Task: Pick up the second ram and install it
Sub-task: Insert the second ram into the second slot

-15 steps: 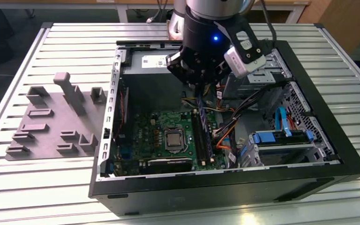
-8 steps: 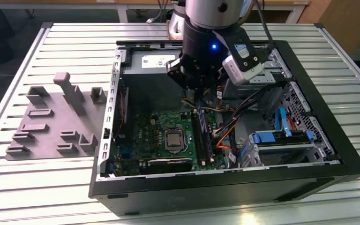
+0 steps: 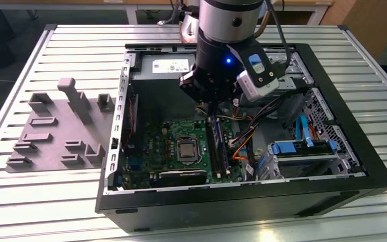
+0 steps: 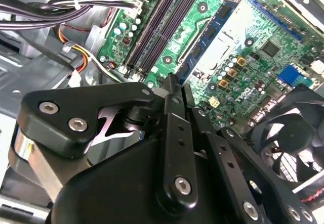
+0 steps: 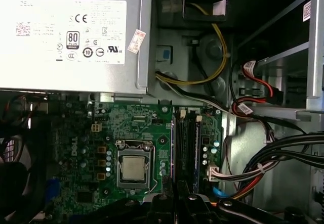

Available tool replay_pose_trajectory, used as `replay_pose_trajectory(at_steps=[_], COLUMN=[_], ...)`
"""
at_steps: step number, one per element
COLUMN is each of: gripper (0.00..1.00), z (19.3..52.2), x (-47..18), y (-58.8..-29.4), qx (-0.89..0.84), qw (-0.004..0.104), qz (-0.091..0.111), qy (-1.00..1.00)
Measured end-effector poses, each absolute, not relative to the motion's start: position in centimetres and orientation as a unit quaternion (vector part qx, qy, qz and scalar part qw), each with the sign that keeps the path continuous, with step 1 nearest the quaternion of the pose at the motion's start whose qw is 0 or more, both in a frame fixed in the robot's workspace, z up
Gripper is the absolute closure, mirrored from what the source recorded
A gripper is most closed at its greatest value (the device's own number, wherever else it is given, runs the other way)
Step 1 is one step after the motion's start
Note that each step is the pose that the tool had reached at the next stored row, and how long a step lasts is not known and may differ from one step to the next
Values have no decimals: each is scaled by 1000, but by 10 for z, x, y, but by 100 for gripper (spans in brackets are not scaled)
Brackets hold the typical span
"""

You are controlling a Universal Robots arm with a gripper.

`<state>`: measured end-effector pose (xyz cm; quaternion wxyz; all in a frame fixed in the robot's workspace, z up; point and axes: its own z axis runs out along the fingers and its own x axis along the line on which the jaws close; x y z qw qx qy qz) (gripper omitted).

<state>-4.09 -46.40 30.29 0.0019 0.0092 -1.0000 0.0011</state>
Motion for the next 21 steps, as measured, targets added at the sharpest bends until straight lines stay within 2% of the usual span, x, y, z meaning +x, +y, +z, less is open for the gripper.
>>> replay_pose_trajectory(at_steps=[21], gripper=[86], z=[292], x=[-41], y=[-467], qx=[6], qw=[2], qz=[1], qy=[-1000])
